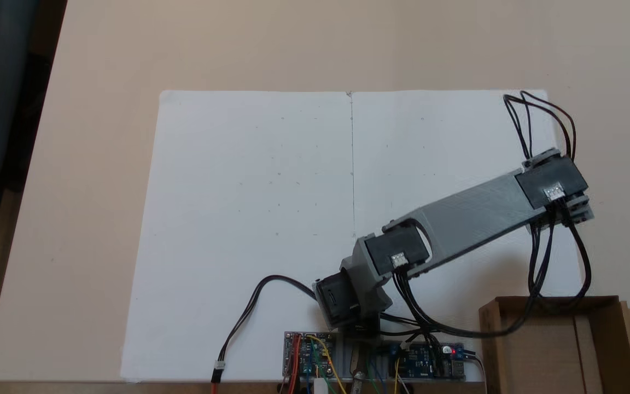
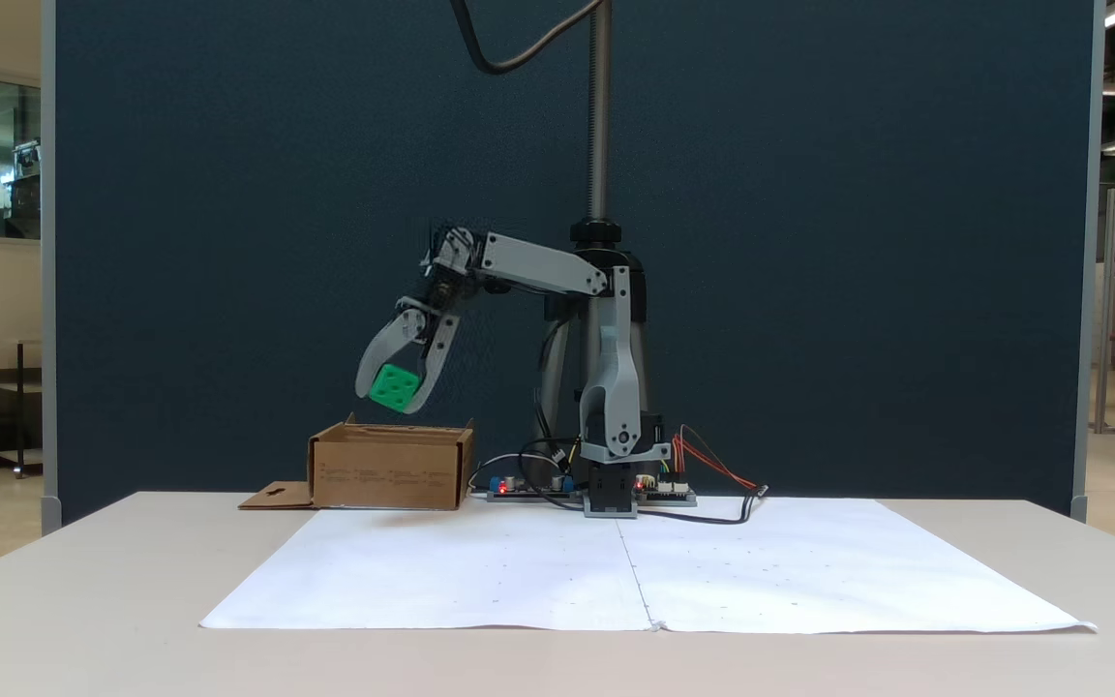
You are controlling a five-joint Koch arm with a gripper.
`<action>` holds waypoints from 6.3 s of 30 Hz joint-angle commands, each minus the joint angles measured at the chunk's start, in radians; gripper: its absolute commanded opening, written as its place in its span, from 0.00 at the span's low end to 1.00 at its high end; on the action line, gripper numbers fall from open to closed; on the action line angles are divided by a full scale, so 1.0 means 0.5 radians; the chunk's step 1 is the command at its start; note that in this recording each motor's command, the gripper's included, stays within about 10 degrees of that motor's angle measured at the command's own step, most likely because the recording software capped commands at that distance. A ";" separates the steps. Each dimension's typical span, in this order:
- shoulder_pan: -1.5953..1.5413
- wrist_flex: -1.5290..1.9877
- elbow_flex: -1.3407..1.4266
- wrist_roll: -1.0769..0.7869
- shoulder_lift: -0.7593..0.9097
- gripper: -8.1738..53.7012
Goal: Grasp a green dice and put it in the bin.
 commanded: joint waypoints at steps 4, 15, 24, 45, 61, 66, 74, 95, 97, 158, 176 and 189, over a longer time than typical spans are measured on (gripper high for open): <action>0.592 0.196 -0.083 -0.393 0.049 0.32; 1.104 0.282 -0.086 -0.684 -0.034 0.32; 1.095 0.288 -0.083 -0.746 -0.129 0.64; -0.229 -0.061 -0.083 0.070 0.123 0.87; -2.261 -0.748 0.408 0.255 0.614 0.84; -2.448 -1.107 0.736 0.233 0.997 0.84; -2.540 -1.659 1.019 0.190 1.479 0.86; -2.298 -2.914 2.129 -0.080 1.703 0.83; -2.301 -3.040 2.289 -0.101 1.703 0.83; -2.344 -5.565 3.703 -0.110 1.694 0.86; -2.279 -5.565 3.703 -0.316 1.694 0.85; -2.283 -5.565 3.703 -0.313 1.694 0.85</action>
